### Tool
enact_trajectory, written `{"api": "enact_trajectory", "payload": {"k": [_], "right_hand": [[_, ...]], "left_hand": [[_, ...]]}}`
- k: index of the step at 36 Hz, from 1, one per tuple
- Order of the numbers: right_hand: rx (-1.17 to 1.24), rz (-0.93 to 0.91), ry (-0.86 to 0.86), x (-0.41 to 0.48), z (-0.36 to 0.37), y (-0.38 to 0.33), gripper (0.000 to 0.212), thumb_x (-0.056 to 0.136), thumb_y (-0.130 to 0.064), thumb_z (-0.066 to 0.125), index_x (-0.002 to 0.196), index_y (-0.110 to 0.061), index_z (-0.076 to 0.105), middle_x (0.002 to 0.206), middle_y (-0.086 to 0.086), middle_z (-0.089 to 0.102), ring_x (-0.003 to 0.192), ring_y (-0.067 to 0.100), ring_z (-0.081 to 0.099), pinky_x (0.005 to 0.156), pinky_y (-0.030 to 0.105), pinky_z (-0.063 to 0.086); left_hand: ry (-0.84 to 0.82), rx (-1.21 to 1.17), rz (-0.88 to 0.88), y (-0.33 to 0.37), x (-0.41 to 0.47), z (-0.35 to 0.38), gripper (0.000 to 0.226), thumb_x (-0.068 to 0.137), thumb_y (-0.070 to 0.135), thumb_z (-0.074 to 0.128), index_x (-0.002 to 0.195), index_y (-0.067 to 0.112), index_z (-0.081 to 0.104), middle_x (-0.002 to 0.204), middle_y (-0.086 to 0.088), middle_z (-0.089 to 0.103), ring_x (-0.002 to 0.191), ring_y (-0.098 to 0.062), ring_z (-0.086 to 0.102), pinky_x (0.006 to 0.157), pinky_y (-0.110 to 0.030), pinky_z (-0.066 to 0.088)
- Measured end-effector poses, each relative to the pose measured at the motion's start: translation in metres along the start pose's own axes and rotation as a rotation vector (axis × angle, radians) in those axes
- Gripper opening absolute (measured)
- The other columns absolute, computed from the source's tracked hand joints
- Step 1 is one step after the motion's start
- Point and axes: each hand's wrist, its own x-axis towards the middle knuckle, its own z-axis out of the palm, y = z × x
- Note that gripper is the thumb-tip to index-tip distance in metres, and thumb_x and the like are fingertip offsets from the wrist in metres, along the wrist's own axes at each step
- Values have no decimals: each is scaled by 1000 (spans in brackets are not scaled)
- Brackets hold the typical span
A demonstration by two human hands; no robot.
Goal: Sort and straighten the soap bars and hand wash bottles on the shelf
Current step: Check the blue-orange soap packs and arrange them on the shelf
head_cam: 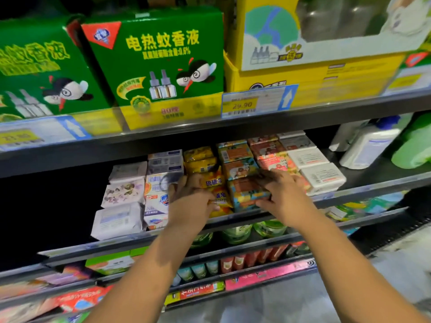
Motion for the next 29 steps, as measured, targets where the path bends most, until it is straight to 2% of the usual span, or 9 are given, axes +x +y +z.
{"api": "enact_trajectory", "payload": {"k": [4,6,11,16,18,20,22,25,29], "right_hand": [[-182,82,-69,0,-7,-12,53,98,-54,51,144,-29,47,146,-2,50,141,22,24,104,42,20],[-223,88,-104,-1,-10,-15,52,100,-56,45,145,-30,44,145,-2,51,141,23,26,104,42,21],[-213,45,-104,3,-16,-14,72,94,-59,54,156,-33,25,155,0,32,140,27,25,109,43,27],[-111,-6,-120,6,-20,-12,62,93,-54,58,148,-30,43,147,1,39,135,26,27,115,42,26],[-63,-21,-97,4,-19,-11,43,98,-48,54,134,-24,59,139,1,51,135,21,35,118,33,20],[54,-16,-80,5,-21,-10,38,95,-46,62,124,-22,67,138,0,48,137,18,37,117,24,21],[107,-14,-111,6,-24,-10,52,88,-47,72,134,-25,61,144,0,36,138,17,34,115,20,23],[114,27,-111,8,-26,-8,76,85,-50,74,151,-34,40,151,-2,37,138,21,38,115,26,31],[-41,52,-166,10,-25,-10,73,89,-63,61,153,-43,32,157,-4,33,139,26,35,115,35,30]], "left_hand": [[-91,57,6,1,-5,-1,36,95,61,48,121,42,65,132,12,42,132,-22,32,108,-44,22],[-133,79,16,-1,-9,-3,42,99,61,38,132,43,57,138,12,41,135,-20,33,109,-46,20],[-123,181,54,-3,-20,-4,53,100,65,24,149,46,33,151,16,37,141,-19,30,112,-47,19],[-33,58,40,3,-26,0,50,100,59,33,144,39,44,148,14,43,138,-19,36,110,-45,24],[0,2,38,6,-31,2,56,93,60,30,141,37,48,145,12,48,136,-20,41,109,-45,26],[-3,-6,34,9,-33,3,65,89,64,18,143,40,44,146,14,45,137,-18,39,109,-44,23],[-23,18,30,10,-32,3,64,91,66,16,146,40,38,149,14,40,138,-18,35,110,-44,21],[-54,45,43,11,-29,2,51,100,58,33,148,39,34,153,12,35,140,-18,31,111,-46,20],[-122,80,59,14,-31,1,51,100,58,34,147,38,37,158,11,30,144,-19,25,116,-49,17]]}}
